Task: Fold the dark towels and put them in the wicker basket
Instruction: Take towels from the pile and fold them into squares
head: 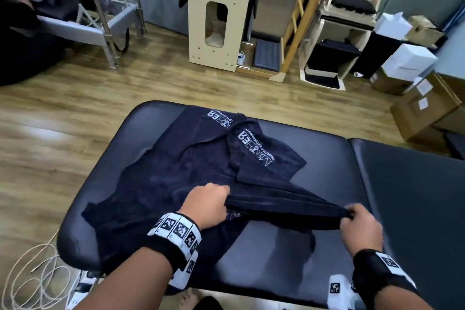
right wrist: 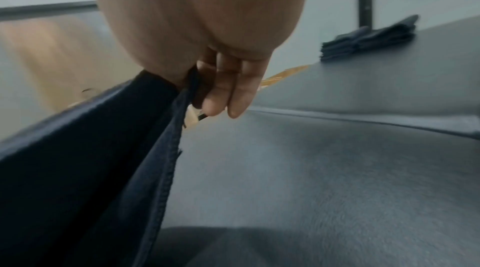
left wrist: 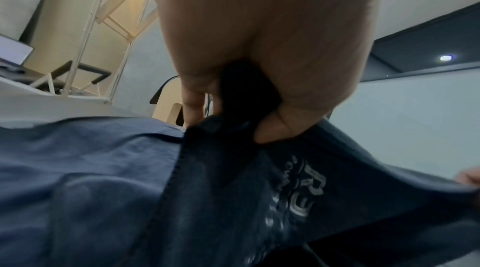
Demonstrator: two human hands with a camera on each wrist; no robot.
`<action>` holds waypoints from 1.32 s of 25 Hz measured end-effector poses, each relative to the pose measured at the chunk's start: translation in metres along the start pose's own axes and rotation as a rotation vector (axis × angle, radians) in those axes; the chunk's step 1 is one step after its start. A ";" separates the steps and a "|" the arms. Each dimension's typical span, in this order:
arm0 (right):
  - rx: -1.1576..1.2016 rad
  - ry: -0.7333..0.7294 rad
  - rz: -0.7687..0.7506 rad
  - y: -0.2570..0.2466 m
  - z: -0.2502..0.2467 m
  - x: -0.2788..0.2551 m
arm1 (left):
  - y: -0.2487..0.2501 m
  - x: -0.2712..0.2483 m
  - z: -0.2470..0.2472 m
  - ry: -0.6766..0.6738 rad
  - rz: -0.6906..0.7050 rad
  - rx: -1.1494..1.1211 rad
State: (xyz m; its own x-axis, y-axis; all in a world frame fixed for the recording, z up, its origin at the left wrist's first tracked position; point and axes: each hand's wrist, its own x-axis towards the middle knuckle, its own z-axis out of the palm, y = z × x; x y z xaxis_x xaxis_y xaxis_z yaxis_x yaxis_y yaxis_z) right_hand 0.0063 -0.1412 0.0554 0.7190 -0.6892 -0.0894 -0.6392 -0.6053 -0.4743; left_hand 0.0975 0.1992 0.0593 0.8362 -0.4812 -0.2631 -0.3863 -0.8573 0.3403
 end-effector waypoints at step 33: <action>0.133 -0.086 -0.243 0.217 -0.188 0.132 | 0.395 0.124 0.017 -0.032 0.241 -0.220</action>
State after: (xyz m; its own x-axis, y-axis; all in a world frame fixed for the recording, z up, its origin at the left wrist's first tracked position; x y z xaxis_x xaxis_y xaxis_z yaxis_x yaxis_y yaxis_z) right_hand -0.0889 -0.4384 0.1058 0.8706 -0.4910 -0.0302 -0.4085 -0.6873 -0.6007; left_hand 0.0425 -0.2021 0.1453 0.7169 -0.6741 -0.1779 -0.4757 -0.6596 0.5819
